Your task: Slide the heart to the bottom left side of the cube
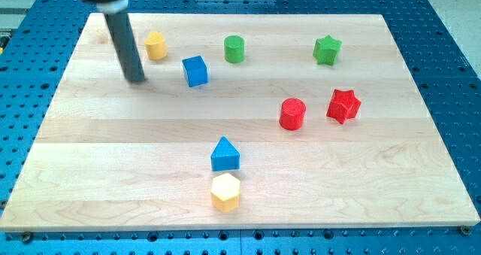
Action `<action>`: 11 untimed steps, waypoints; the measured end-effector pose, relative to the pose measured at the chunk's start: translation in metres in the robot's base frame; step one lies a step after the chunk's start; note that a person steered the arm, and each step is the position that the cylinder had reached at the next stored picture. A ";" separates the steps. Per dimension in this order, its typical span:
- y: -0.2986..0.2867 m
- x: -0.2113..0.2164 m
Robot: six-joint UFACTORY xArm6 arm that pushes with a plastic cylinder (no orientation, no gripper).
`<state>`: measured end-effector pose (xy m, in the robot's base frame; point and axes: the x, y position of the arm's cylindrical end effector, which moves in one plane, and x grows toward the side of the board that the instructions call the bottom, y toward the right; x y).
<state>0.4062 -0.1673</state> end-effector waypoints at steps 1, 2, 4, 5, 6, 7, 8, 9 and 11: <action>-0.036 0.005; -0.050 -0.065; -0.028 -0.148; 0.026 -0.148; 0.040 -0.127; 0.020 -0.080; 0.020 -0.075; 0.020 -0.101; -0.023 -0.075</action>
